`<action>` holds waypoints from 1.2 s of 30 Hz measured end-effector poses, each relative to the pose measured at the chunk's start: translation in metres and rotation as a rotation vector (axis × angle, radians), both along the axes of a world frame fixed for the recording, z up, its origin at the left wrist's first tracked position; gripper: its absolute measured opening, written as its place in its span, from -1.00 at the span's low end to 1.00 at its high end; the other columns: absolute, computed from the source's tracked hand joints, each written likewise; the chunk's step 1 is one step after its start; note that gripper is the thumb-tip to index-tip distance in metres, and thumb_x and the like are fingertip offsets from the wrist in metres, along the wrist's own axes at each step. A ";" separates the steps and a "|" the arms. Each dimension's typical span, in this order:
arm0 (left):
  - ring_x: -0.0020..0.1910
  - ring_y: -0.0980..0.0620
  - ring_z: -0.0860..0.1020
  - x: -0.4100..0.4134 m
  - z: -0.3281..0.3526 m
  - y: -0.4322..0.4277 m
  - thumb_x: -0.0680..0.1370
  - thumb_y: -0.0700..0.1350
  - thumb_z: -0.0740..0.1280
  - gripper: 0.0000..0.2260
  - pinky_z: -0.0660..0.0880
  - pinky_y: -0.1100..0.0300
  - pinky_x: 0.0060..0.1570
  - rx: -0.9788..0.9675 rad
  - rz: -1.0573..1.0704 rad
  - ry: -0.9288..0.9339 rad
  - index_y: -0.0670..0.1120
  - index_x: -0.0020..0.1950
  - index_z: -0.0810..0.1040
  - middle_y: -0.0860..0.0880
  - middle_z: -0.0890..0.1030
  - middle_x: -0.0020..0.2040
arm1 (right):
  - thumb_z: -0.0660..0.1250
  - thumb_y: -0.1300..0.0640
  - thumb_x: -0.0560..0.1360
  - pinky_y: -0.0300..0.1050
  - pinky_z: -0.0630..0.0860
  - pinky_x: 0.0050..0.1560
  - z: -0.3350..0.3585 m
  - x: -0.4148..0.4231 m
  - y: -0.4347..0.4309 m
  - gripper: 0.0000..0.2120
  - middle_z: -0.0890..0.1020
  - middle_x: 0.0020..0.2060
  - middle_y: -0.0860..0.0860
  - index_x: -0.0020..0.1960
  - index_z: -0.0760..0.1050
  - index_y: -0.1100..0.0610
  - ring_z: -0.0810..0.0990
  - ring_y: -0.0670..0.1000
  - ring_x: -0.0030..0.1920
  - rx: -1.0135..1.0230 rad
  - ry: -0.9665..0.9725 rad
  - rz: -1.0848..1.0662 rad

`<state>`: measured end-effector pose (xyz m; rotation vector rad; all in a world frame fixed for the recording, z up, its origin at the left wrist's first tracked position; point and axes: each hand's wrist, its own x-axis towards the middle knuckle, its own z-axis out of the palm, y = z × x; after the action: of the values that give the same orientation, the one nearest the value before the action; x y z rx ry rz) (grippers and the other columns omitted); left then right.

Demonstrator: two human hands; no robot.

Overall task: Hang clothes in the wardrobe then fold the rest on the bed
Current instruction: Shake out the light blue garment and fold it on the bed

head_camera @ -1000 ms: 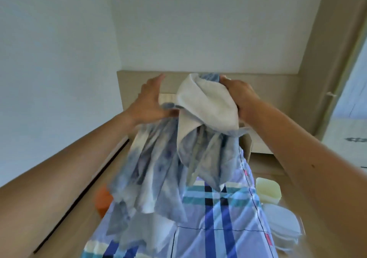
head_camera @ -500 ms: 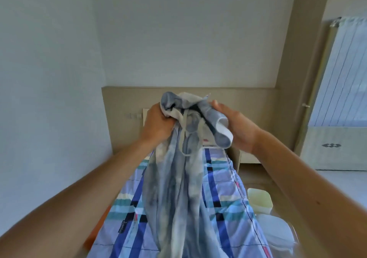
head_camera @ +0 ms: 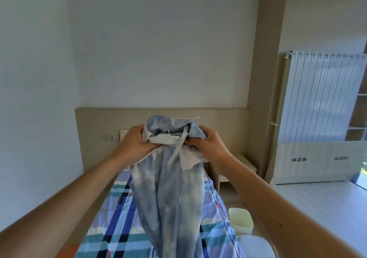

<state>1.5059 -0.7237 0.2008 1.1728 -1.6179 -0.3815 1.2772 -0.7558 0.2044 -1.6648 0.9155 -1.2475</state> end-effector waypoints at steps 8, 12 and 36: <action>-0.07 0.22 0.68 0.002 0.014 0.014 0.48 -0.05 0.53 -0.82 0.55 0.18 0.02 0.104 -0.065 0.031 0.07 0.06 0.64 0.18 0.73 -0.09 | 0.61 0.15 0.20 0.09 0.62 0.04 0.011 -0.006 0.000 -0.44 0.69 -0.05 0.18 0.11 0.47 0.19 0.68 0.13 -0.06 0.160 -0.217 -0.108; 0.00 -0.03 0.71 0.006 0.017 0.022 0.10 0.35 0.62 -0.26 0.59 0.12 -0.03 0.286 -0.227 0.110 -0.03 0.15 0.66 -0.05 0.74 0.02 | 0.60 0.14 0.18 0.16 0.65 0.07 0.013 -0.010 -0.004 -0.38 0.66 -0.02 0.17 0.15 0.40 0.16 0.69 0.17 -0.02 0.245 -0.409 -0.146; -0.11 -0.08 0.58 0.027 0.042 0.021 0.68 0.21 0.09 -0.55 0.48 0.03 -0.07 0.075 0.256 0.522 -0.08 -0.15 0.52 -0.10 0.60 -0.17 | 0.27 -0.07 0.62 -0.07 0.46 -0.25 0.030 0.001 -0.007 -0.79 0.53 -0.33 0.04 0.04 0.45 0.07 0.48 0.05 -0.29 -0.201 -0.059 -0.223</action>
<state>1.5325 -0.7029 0.2432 1.1975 -0.9980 -0.5332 1.2780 -0.7632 0.2345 -1.7047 0.9869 -1.5748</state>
